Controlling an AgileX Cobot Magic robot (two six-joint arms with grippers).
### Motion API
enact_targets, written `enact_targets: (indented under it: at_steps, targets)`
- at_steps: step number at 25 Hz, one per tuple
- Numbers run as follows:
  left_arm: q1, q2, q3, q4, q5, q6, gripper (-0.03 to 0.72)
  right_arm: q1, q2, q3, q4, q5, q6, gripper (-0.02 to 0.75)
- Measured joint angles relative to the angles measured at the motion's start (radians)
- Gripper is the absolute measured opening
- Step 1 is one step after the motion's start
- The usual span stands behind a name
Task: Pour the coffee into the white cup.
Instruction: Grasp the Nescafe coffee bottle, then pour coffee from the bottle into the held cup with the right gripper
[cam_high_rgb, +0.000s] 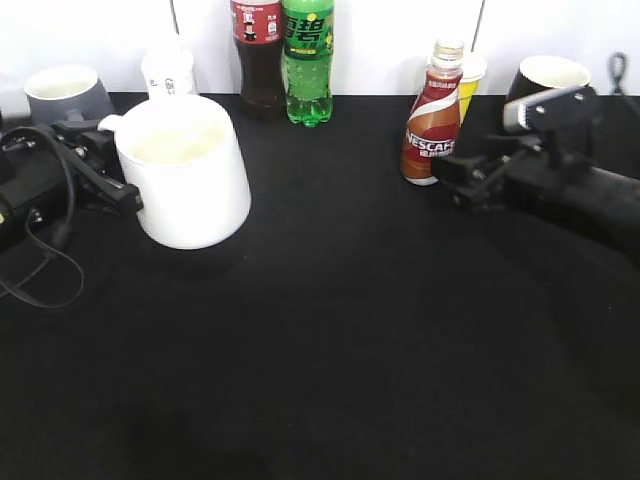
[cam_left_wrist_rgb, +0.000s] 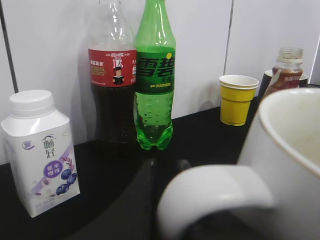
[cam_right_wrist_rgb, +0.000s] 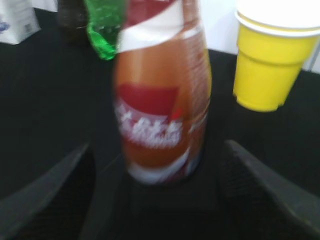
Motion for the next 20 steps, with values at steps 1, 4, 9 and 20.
enact_targets:
  at_steps: [1,4,9,20]
  targets:
    - [0.000,0.000,0.000,0.000,0.000,0.000,0.072,0.000,0.025,-0.032,-0.006,0.000,0.001,0.586]
    - [0.000,0.000,0.000,0.000,0.000,0.000,0.071,0.000,0.109,-0.135,-0.077,0.000,0.029,0.586]
    - [0.000,0.000,0.000,0.000,0.000,0.000,0.071,0.023,0.207,-0.299,-0.108,0.001,0.059,0.586]
    - [0.000,0.000,0.000,0.011,0.000,0.000,0.071,0.040,0.251,-0.342,-0.106,-0.009,0.060,0.517]
